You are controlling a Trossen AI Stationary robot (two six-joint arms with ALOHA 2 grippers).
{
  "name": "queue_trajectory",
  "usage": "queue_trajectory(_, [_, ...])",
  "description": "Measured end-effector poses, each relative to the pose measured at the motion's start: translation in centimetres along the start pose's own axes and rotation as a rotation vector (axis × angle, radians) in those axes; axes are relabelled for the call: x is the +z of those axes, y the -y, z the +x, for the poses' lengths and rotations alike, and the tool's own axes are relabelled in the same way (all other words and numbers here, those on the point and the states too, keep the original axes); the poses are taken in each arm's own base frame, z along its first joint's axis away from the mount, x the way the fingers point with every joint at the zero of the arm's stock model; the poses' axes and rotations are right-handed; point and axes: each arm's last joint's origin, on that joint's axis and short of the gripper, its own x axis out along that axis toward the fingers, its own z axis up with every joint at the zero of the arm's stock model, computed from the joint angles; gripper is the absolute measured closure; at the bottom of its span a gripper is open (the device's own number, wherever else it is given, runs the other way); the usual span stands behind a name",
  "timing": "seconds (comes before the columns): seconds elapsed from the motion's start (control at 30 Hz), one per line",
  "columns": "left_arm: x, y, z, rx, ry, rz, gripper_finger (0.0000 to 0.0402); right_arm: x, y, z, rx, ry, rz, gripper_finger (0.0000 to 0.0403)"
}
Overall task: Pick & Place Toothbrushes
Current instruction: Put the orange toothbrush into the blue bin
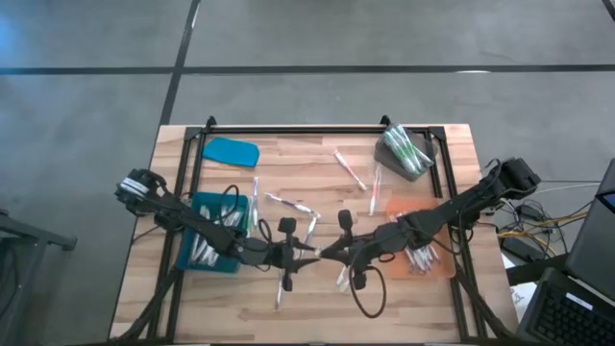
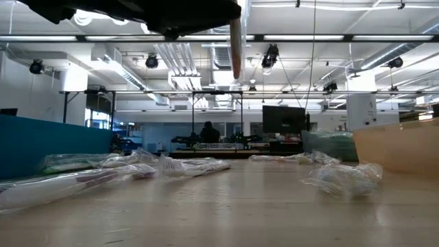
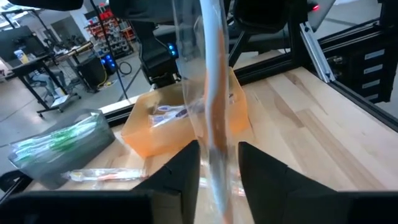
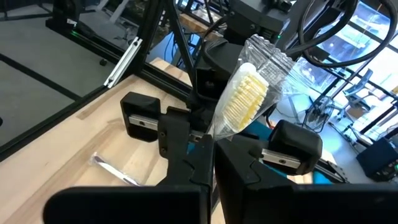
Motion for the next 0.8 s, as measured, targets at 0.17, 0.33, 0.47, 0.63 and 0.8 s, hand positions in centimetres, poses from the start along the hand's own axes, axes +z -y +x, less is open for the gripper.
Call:
queue_trajectory(0.17, [0.04, -0.08, 0.02, 0.003, 0.003, 0.007, 0.0339, -0.01, -0.01, 0.00, 0.001, 0.000, -0.003, 0.0395])
queue_trajectory(0.33, [0.02, -0.21, 0.07, 0.007, 0.002, 0.006, 0.0384, -0.01, -0.02, 0.00, 0.002, -0.001, -0.003, 0.0395])
queue_trajectory(0.47, [0.02, -0.27, 0.09, 0.009, 0.002, 0.005, 0.0389, -0.01, -0.02, -0.01, 0.002, 0.000, -0.003, 0.0395])
queue_trajectory(0.63, [0.03, -0.27, 0.08, 0.009, 0.002, 0.001, 0.0382, 0.00, -0.01, -0.02, 0.002, 0.000, -0.002, 0.0395])
queue_trajectory(0.8, [0.02, -0.26, 0.07, 0.008, 0.000, 0.002, 0.0388, -0.03, 0.00, -0.03, 0.002, -0.004, 0.041, 0.0394])
